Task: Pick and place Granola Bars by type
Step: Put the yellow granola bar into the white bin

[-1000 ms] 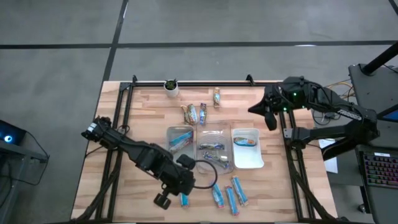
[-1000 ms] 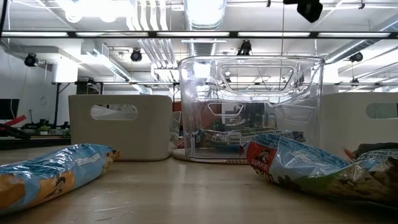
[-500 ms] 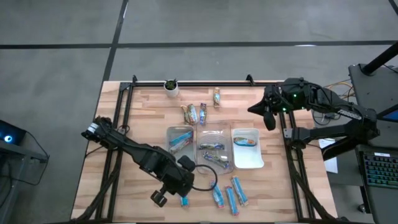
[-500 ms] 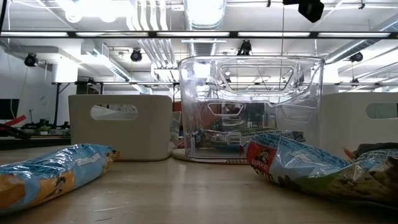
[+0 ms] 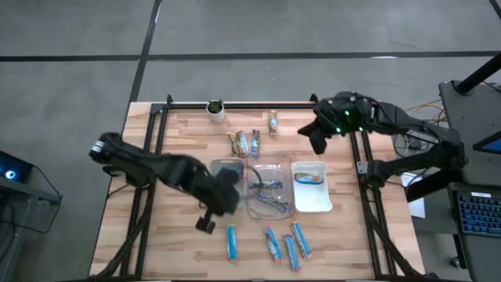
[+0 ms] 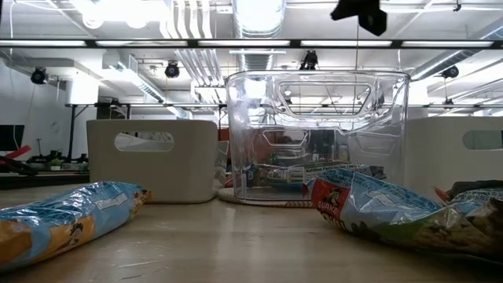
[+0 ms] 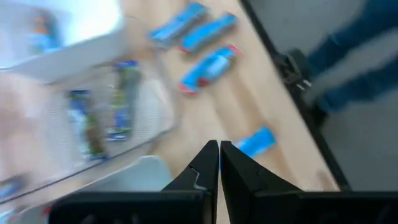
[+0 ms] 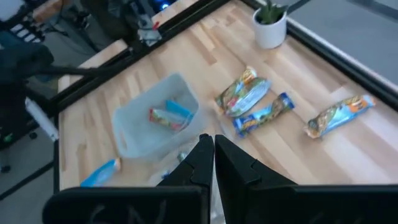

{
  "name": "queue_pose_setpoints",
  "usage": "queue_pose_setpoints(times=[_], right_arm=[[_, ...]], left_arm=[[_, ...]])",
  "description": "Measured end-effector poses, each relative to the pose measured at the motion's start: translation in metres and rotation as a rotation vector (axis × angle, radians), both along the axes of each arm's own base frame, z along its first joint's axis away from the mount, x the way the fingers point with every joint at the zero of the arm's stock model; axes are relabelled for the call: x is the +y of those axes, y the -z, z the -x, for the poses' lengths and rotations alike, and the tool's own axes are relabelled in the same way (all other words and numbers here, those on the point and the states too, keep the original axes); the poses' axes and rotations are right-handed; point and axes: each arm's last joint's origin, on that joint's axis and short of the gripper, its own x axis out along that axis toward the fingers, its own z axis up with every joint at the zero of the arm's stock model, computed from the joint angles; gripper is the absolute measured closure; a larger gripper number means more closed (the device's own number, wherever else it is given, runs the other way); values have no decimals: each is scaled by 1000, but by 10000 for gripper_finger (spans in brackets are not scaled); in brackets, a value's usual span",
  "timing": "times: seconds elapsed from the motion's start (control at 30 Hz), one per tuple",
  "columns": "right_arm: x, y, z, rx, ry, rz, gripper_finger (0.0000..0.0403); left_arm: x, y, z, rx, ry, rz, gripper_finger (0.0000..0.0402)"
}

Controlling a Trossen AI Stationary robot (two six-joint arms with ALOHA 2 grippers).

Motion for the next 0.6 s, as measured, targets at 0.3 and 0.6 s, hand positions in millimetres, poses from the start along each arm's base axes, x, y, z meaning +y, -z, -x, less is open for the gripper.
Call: queue_pose_setpoints(times=[0.3, 0.6], right_arm=[[-51, -25, -36, 42, 165, -22, 394], [-93, -22, -64, 165, 254, -70, 379]], left_arm=[[72, -16, 41, -296, -339, 43, 401], [106, -23, 85, -437, -481, 47, 401]])
